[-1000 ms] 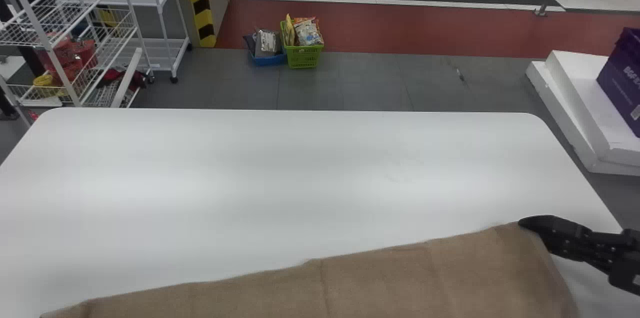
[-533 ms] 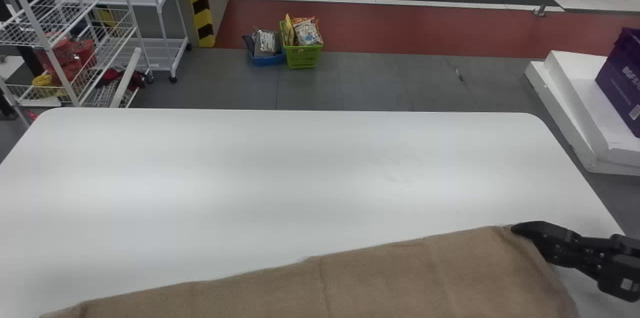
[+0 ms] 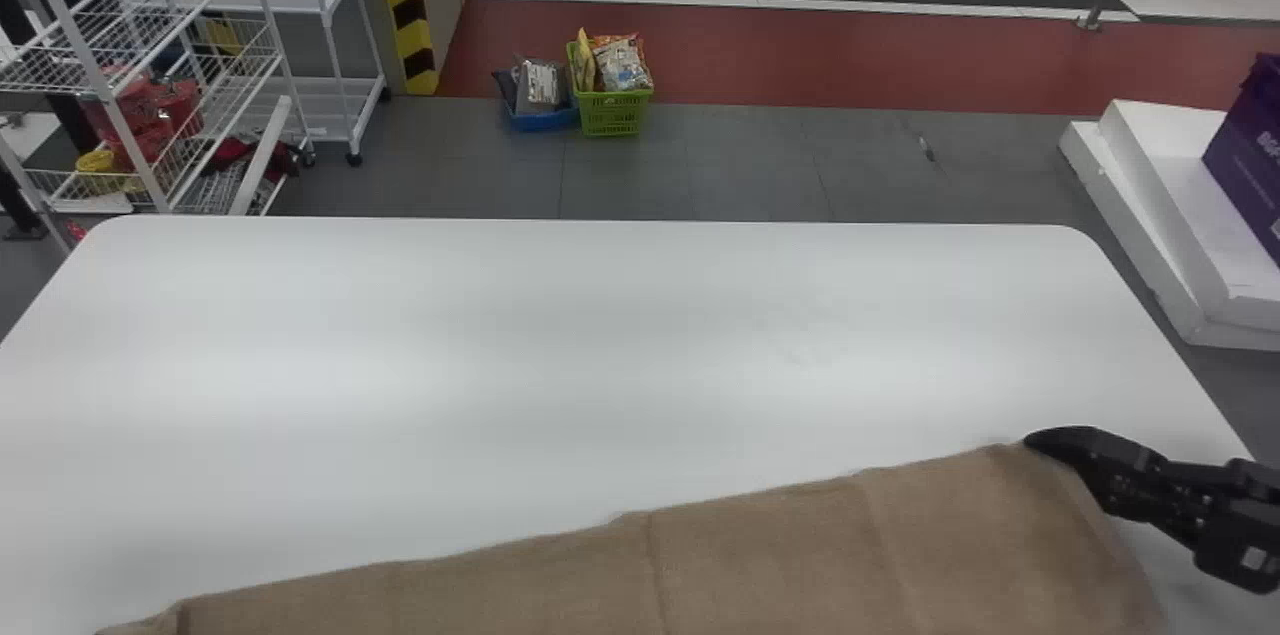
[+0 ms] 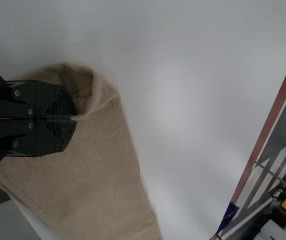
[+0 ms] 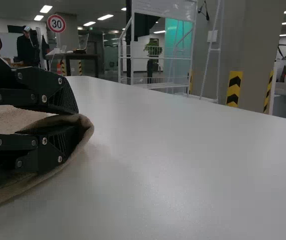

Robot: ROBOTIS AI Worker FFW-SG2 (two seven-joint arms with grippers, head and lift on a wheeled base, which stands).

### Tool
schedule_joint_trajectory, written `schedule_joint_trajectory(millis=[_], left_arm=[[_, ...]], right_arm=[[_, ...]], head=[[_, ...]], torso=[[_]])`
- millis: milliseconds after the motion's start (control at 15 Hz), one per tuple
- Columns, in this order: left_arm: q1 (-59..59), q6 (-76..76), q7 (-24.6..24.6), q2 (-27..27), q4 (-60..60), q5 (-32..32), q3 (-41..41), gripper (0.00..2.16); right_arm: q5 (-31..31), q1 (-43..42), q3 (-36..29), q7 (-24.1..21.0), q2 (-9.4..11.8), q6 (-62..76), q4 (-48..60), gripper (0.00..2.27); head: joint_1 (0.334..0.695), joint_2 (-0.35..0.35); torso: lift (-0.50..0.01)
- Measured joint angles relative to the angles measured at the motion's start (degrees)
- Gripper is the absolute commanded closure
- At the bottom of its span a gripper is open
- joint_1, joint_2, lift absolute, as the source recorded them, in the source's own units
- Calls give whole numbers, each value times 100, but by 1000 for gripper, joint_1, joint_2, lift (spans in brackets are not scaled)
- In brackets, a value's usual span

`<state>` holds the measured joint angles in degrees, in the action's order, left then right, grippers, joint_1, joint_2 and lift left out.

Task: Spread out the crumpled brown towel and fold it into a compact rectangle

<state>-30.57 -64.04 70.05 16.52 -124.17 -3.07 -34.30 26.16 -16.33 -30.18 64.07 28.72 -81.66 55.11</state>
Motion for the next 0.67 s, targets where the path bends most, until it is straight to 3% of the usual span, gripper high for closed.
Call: schedule_joint_trajectory(millis=[267,667], left_arm=[[-10,26,0,4,15,0,11,1440],[-26,27,9,40,12,0,20,1440]], right_arm=[[94,-62,-2,-316,-19,-188,-109,1119],[410,-233,-319,-843,-15,-819,-151,1119]], head=[[695,-53],[695,-41]], torso=[[-127],[-127]])
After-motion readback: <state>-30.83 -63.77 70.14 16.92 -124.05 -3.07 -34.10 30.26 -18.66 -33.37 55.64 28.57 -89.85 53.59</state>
